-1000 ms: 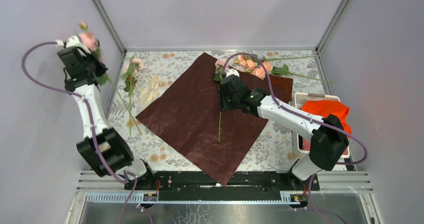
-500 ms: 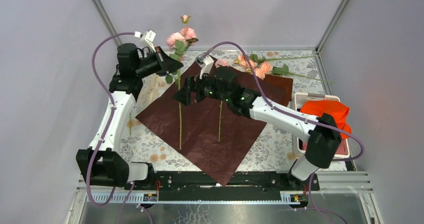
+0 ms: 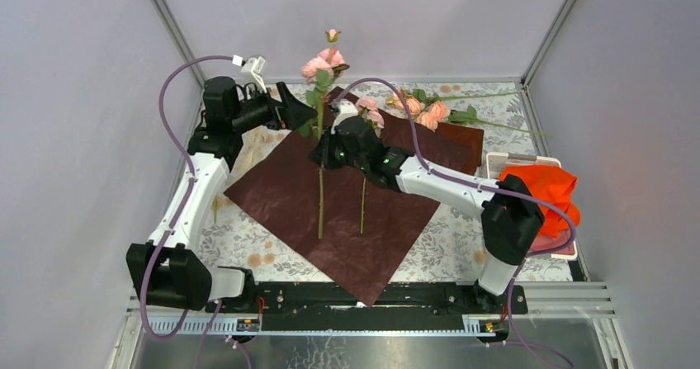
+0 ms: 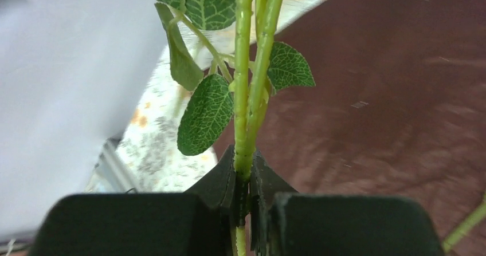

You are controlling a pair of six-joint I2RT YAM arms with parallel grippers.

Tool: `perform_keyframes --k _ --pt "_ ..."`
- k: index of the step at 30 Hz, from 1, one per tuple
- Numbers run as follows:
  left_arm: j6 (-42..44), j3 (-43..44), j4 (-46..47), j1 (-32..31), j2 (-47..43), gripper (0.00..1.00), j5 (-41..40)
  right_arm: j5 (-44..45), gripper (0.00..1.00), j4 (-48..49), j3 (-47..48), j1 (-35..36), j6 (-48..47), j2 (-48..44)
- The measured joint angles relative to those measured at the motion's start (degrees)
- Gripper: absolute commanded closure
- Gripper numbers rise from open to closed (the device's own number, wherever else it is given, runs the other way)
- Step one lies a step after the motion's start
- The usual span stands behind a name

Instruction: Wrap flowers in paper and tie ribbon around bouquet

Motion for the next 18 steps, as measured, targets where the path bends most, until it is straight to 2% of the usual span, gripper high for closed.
perform_keyframes --k 2,5,6,7,8,9,14,18 --pt "7.7 1.2 -3.8 0.0 0.1 0.01 -5.9 1.2 1.0 -1.0 -1.9 -1.8 0.9 0.0" --pt "18.3 2.6 -7.0 1.0 1.6 0.01 -20.9 2.7 0.98 -6.5 -4.0 -5.9 1.2 1.0" --pt "21.0 3.0 -7.5 2.1 2.7 0.01 -24.5 3.2 0.83 -8.6 -3.9 -7.3 1.1 2.1" --pt "23.9 3.7 -8.2 3.9 4.4 0.01 -28.2 3.7 0.59 -11.0 -3.3 -8.6 0.9 3.6" --pt "26.6 4.8 -9.1 6.3 6.9 0.01 -31.7 4.3 0.46 -13.5 -2.4 -9.6 0.8 5.4" --pt "28.7 6.2 -10.2 9.1 10.1 0.01 -34.7 4.9 0.41 -16.0 -1.2 -10.5 0.5 7.6" --pt "34.4 13.8 -16.5 20.0 27.7 0.01 -43.2 7.6 0.37 -23.1 0.7 -11.1 -0.6 12.4" --pt "36.8 15.0 -20.6 23.9 37.3 0.04 -46.9 9.3 0.37 -26.0 2.3 -11.0 -1.6 12.2"
